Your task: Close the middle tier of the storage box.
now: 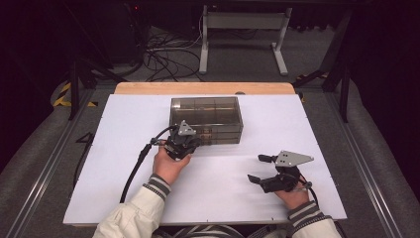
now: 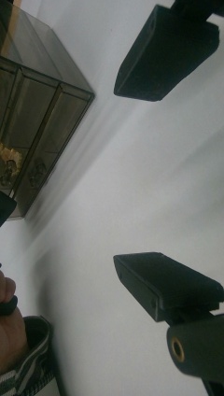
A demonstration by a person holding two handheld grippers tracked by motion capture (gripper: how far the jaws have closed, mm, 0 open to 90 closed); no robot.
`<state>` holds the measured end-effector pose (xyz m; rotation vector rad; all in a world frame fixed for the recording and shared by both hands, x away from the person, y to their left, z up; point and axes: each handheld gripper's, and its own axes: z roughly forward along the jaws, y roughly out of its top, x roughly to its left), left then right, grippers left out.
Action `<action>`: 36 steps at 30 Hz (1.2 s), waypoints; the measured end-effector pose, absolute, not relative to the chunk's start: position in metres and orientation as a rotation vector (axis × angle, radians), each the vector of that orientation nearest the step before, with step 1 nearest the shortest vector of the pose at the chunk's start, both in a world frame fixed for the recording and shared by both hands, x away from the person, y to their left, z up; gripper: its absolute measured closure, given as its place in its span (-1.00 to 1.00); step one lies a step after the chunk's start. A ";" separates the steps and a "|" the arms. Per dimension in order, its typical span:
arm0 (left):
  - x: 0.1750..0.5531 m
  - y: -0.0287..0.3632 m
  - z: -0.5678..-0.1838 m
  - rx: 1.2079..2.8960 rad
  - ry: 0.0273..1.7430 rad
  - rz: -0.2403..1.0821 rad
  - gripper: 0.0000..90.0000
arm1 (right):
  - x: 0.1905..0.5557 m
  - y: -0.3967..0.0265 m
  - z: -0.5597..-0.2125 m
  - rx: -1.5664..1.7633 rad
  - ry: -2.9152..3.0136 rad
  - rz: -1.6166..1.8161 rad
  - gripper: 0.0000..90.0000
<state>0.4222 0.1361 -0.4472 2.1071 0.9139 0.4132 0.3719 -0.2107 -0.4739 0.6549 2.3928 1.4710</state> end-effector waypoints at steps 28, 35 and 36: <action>0.389 0.158 -0.412 2.049 0.717 0.349 -0.22 | 0.371 -0.211 -0.474 0.651 2.394 1.467 -0.64; 0.379 0.170 -0.408 2.020 0.728 0.349 -0.52 | 0.371 -0.211 -0.474 0.651 2.394 1.468 -0.64; 0.379 0.172 -0.409 2.023 0.730 0.351 -0.56 | 0.371 -0.211 -0.474 0.651 2.394 1.467 -0.64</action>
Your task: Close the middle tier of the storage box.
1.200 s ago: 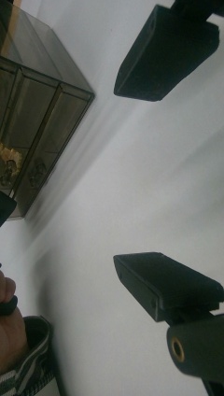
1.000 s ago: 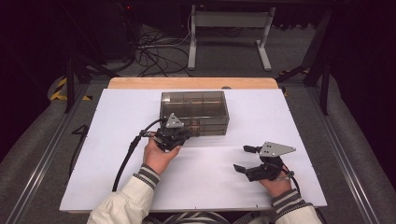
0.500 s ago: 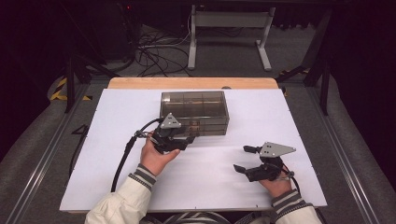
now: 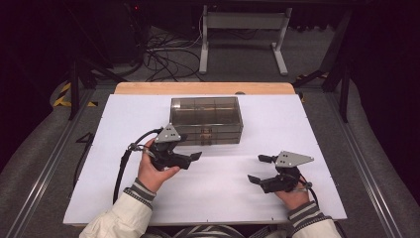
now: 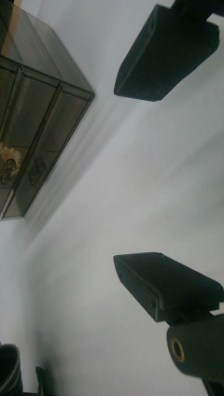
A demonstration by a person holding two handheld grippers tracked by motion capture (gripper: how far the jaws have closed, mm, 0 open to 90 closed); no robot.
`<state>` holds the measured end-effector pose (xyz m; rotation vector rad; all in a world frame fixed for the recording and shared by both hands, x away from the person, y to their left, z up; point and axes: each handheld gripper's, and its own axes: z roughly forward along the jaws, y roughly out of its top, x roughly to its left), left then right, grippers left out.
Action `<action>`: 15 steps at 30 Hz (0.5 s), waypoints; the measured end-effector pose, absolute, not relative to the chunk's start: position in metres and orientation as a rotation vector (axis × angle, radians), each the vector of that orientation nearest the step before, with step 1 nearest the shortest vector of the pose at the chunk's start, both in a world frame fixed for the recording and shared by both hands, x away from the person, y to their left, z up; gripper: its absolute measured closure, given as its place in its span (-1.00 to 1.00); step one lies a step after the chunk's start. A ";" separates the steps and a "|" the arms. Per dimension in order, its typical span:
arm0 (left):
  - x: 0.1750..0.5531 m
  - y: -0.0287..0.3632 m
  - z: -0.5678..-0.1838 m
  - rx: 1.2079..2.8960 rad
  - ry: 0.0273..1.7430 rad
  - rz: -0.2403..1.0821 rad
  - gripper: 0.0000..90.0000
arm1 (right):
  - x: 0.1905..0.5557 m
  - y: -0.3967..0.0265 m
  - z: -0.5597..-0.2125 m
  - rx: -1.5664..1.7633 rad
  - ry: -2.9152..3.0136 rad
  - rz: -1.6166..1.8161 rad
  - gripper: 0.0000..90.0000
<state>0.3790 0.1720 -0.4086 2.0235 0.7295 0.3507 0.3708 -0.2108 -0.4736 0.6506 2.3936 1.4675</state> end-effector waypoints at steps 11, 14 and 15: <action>0.372 0.195 -0.416 1.958 0.765 0.367 -0.55 | 0.371 -0.211 -0.473 0.652 2.392 1.471 -0.65; 0.369 0.202 -0.419 1.943 0.760 0.371 -0.55 | 0.371 -0.211 -0.473 0.652 2.392 1.473 -0.65; 0.367 0.205 -0.420 1.933 0.762 0.370 -0.54 | 0.371 -0.211 -0.473 0.652 2.391 1.473 -0.65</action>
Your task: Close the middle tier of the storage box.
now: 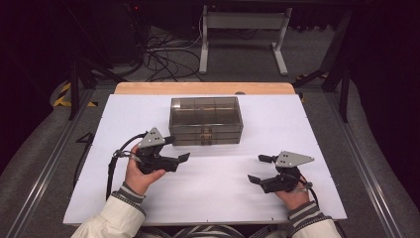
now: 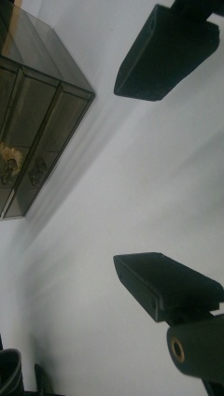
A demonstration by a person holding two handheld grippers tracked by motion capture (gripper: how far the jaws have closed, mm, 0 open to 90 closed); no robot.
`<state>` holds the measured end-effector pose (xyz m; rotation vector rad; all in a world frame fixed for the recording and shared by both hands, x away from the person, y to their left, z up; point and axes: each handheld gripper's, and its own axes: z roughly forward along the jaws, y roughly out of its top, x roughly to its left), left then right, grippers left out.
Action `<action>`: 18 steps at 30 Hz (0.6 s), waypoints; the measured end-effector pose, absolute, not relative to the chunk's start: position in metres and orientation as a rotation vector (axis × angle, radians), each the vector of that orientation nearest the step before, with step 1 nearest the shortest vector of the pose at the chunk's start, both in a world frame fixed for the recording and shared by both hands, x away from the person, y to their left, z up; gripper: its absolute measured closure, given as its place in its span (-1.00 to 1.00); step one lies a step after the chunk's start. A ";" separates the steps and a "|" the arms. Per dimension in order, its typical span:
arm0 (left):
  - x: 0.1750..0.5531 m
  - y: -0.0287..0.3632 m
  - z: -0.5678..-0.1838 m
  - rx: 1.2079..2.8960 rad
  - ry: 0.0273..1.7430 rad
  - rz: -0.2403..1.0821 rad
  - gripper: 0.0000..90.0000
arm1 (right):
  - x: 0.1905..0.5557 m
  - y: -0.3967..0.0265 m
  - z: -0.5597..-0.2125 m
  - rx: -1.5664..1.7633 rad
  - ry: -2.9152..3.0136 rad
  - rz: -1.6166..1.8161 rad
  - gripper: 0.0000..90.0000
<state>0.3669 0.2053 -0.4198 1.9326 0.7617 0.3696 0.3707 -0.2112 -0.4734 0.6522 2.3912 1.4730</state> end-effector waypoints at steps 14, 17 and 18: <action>0.348 0.240 -0.441 1.841 0.745 0.386 -0.58 | 0.371 -0.212 -0.473 0.651 2.388 1.477 -0.65; 0.346 0.246 -0.446 1.841 0.748 0.399 -0.61 | 0.370 -0.212 -0.473 0.652 2.387 1.479 -0.65; 0.345 0.249 -0.449 1.842 0.748 0.415 -0.62 | 0.370 -0.212 -0.473 0.652 2.387 1.479 -0.65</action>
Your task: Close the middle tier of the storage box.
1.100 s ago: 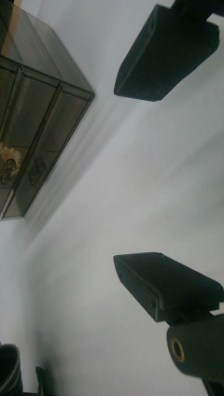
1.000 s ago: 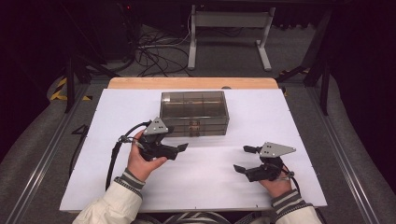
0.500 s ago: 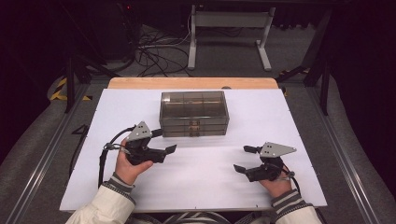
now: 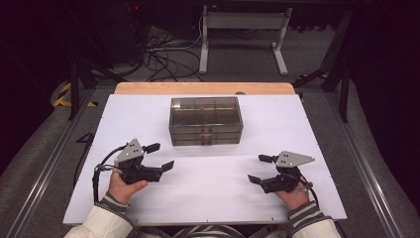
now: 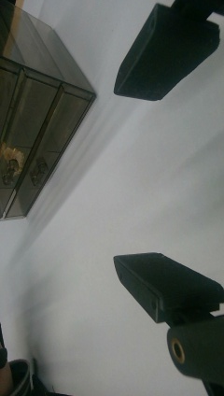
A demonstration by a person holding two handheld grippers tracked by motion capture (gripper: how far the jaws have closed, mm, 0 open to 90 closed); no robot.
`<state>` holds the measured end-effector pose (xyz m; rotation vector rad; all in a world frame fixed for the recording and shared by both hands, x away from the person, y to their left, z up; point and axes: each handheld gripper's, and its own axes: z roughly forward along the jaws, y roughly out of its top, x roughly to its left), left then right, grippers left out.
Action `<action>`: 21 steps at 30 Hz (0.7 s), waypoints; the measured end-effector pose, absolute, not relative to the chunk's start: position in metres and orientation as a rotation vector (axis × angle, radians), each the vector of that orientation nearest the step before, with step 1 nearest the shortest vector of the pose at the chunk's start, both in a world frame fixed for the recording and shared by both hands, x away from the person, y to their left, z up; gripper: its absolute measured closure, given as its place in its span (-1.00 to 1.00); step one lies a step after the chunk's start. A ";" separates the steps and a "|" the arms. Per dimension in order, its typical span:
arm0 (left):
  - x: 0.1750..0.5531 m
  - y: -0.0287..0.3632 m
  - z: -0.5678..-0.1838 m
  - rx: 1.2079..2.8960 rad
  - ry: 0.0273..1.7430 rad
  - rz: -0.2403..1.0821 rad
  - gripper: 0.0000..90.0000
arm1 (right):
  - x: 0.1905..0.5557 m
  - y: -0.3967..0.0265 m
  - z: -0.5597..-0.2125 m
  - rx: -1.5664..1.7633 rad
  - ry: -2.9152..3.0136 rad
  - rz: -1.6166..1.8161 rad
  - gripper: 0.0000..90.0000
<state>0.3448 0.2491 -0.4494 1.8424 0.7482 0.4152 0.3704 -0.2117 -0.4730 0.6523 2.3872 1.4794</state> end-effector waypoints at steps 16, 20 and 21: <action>0.332 0.279 -0.477 1.859 0.807 0.440 -0.65 | 0.369 -0.212 -0.472 0.644 2.378 1.493 -0.68; 0.330 0.280 -0.483 1.896 0.825 0.449 -0.68 | 0.369 -0.212 -0.472 0.643 2.377 1.493 -0.68; 0.330 0.280 -0.484 1.911 0.834 0.459 -0.69 | 0.369 -0.212 -0.472 0.642 2.378 1.492 -0.68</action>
